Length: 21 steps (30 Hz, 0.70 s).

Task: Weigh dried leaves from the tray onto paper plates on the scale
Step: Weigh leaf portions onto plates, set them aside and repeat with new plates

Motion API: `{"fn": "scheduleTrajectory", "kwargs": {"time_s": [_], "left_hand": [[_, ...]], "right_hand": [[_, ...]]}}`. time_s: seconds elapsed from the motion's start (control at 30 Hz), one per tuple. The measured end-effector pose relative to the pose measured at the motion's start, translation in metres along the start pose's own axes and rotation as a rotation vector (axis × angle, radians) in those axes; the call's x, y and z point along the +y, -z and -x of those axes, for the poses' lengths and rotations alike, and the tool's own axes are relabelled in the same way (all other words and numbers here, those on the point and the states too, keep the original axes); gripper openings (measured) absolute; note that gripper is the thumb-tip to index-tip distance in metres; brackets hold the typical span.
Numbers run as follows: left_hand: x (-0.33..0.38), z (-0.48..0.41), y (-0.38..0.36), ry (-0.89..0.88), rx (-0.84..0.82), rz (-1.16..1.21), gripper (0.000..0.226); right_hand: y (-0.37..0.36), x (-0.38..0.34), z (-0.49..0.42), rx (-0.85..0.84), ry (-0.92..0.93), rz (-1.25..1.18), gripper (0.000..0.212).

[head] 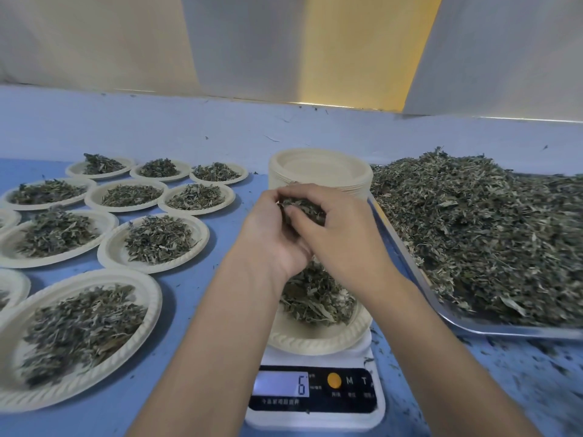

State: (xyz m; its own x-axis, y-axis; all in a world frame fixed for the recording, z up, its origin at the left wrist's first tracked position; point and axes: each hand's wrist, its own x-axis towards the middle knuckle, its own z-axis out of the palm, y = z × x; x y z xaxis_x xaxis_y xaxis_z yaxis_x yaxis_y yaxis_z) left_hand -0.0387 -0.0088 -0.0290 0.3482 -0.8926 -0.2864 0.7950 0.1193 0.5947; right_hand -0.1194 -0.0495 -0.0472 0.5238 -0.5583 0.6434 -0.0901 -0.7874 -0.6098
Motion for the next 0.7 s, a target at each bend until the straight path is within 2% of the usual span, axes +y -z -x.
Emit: {"fn": "scheduleTrajectory", "kwargs": {"time_s": [0.1,0.27,0.47,0.53,0.7], "left_hand": [[0.002,-0.002,0.003,-0.005,0.026,0.031,0.027],[0.003,-0.001,0.005,-0.027,0.034,0.016,0.03],[0.005,-0.003,0.006,-0.038,0.042,0.041,0.029],[0.007,-0.004,0.007,-0.048,0.052,0.046,0.029],[0.01,-0.002,0.009,-0.062,0.055,-0.086,0.021]], "right_hand": [[0.0,0.002,0.0,-0.024,-0.025,0.104,0.024],[0.001,0.007,-0.001,-0.065,-0.043,0.008,0.022],[0.004,0.007,-0.005,-0.009,-0.227,-0.345,0.021],[0.008,0.008,-0.006,0.017,-0.232,-0.307,0.018],[0.008,0.007,-0.003,-0.043,-0.18,-0.093,0.031]]}}
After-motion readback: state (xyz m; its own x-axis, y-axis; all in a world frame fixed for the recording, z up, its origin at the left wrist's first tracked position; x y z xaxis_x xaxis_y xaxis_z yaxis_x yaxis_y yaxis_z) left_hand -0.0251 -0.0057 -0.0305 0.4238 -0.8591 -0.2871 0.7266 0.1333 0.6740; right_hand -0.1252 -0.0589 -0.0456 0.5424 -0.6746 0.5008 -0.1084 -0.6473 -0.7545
